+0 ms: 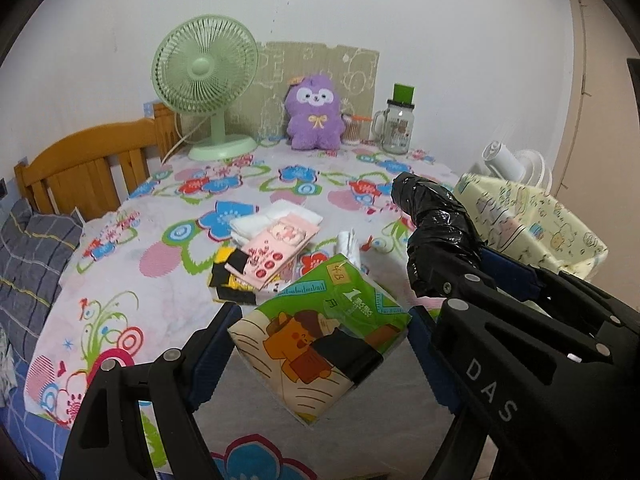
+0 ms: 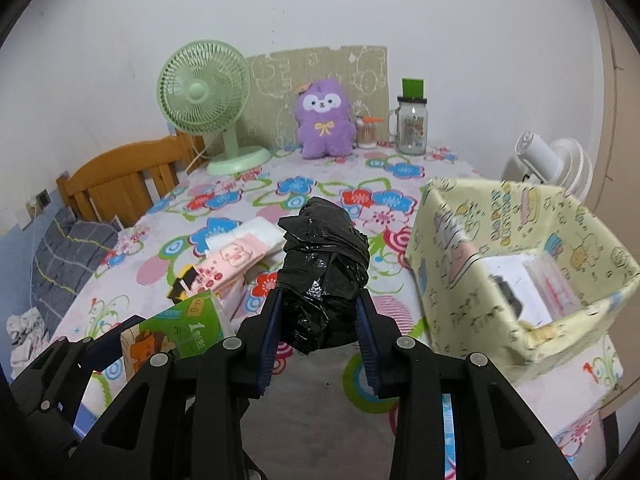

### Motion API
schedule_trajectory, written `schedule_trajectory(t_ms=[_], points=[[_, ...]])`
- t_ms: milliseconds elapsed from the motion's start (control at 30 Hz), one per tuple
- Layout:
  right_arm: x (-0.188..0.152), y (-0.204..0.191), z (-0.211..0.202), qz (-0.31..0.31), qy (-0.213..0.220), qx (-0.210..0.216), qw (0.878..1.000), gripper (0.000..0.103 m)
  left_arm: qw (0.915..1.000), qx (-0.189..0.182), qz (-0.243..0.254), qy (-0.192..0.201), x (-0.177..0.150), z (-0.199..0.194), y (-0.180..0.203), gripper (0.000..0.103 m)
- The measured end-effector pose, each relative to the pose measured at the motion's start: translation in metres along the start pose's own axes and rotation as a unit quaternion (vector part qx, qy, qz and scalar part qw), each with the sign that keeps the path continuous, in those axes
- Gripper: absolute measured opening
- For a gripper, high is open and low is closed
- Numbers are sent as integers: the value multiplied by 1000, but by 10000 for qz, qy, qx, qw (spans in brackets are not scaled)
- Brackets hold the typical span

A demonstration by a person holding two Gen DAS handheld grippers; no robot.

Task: Organize soft objects
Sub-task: 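Lift the black bag with the right gripper and carry it toward the box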

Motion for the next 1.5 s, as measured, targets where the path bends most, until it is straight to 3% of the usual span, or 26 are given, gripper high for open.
schedule_trajectory(t_ms=[800, 1500], points=[[31, 9, -84, -118, 519, -54, 9986, 38, 9978, 130, 184, 625, 35, -67, 31, 85], [55, 73, -107, -196, 666, -117, 9975, 38, 9955, 89, 425, 844, 67, -74, 97, 85]])
Point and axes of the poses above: each gripper's, at about its wrist camera, not at the fingertips, and z roughly the way its jaws point, y to its right, x to its top, the point moved 4 cm from there along z, roughly the way its jaws point, and after that the axes turned 10 degrees about -y, right-handed, at the moved point
